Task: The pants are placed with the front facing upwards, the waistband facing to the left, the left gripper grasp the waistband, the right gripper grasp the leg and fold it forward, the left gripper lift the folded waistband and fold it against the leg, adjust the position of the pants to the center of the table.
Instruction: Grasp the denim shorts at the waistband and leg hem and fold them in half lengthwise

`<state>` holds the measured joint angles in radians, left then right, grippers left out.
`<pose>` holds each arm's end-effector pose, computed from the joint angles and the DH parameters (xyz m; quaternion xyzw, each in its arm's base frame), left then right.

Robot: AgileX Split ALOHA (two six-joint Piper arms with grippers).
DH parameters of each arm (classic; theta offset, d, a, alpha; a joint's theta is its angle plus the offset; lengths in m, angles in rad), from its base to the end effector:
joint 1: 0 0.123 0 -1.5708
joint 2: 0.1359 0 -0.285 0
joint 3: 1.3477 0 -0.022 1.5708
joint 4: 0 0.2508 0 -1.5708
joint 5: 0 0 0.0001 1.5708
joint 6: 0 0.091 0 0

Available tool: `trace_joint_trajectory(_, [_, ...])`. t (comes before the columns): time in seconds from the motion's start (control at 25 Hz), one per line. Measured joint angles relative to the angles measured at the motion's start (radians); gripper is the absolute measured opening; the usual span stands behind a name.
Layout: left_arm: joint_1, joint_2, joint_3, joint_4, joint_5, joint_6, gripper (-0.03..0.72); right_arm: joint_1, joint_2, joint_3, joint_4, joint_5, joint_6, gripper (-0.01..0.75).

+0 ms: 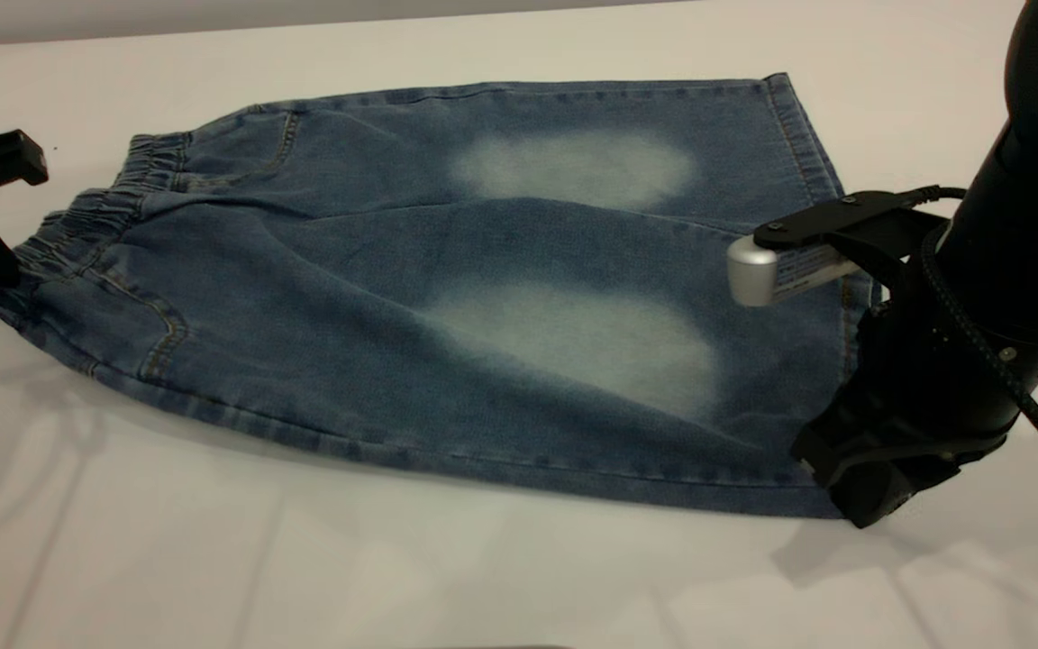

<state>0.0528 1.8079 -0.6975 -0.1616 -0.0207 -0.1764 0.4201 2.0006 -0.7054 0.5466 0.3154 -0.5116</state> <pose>0.3017 0.0162 0.1090 -0.1868 0.9416 -0.0382 0.2776 0.2409 0.1237 0.0475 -0.2050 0.9744 0.0886 0.0269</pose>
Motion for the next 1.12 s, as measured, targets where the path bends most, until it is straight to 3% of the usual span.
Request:
trace_joint_trajectory(0.52, [0.0, -0.001, -0.045, 0.0, -0.006, -0.117, 0.049, -0.001, -0.335, -0.1, -0.002, 0.069, 0.001, 0.024])
trace_joint_trajectory(0.8, [0.0, -0.002, -0.049, 0.0, -0.121, -0.275, 0.049, -0.012, -0.337, -0.108, 0.09, -0.082, 0.001, 0.024])
trace_joint_trajectory(1.12, [0.0, -0.002, -0.049, 0.001, -0.258, -0.423, 0.049, -0.132, -0.337, -0.109, 0.173, -0.193, 0.0, 0.024])
